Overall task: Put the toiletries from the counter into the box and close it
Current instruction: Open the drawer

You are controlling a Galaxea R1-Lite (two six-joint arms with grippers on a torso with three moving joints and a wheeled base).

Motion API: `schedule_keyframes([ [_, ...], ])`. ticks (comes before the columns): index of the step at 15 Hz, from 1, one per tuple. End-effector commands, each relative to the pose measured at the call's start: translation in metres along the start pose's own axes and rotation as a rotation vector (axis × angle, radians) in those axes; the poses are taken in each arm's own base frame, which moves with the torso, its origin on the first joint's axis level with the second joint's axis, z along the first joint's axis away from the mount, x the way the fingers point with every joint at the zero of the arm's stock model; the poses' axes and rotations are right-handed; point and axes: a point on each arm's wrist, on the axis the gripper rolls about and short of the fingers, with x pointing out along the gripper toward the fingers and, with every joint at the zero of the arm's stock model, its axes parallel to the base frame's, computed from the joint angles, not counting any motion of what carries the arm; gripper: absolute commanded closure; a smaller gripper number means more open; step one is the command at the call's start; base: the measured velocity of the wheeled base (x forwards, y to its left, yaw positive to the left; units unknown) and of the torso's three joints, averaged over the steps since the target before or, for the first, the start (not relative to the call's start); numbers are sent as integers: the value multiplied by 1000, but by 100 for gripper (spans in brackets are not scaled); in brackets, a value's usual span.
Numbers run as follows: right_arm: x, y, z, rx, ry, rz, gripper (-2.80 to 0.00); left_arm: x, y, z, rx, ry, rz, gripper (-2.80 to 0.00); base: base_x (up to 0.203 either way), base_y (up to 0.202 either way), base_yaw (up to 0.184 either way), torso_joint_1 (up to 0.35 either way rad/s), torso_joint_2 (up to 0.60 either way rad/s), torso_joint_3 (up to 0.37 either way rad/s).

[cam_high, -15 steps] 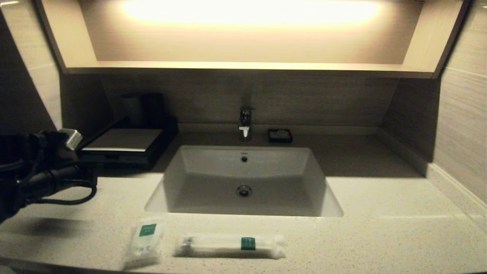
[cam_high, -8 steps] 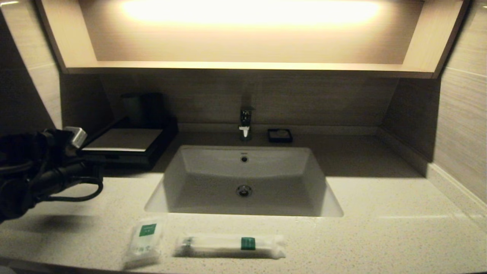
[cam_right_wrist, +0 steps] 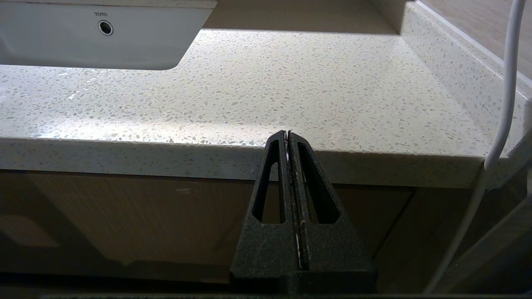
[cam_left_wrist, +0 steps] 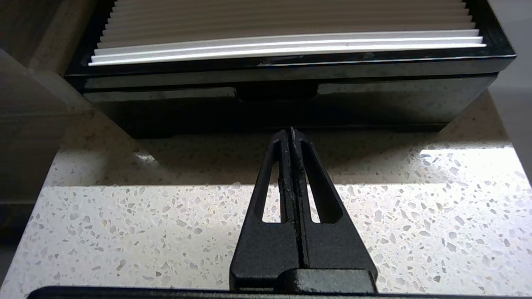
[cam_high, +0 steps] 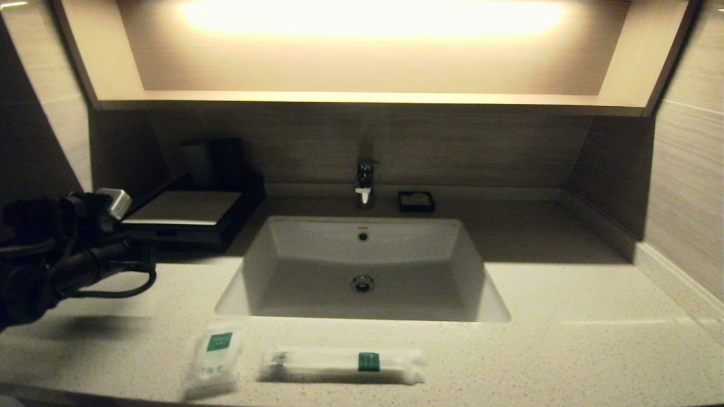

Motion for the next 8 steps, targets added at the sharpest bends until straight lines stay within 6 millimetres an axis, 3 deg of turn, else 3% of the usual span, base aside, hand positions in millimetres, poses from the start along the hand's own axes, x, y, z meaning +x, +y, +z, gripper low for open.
schedule_keyframes([
  [1,0,0,0,-1,2,1,0,1,1,0,2,-4,1,0,0,0,0,0,0,0],
  [8,0,0,0,-1,1,1,0,2,0,1,-9,-4,-3,0,0,0,0,0,0,0],
])
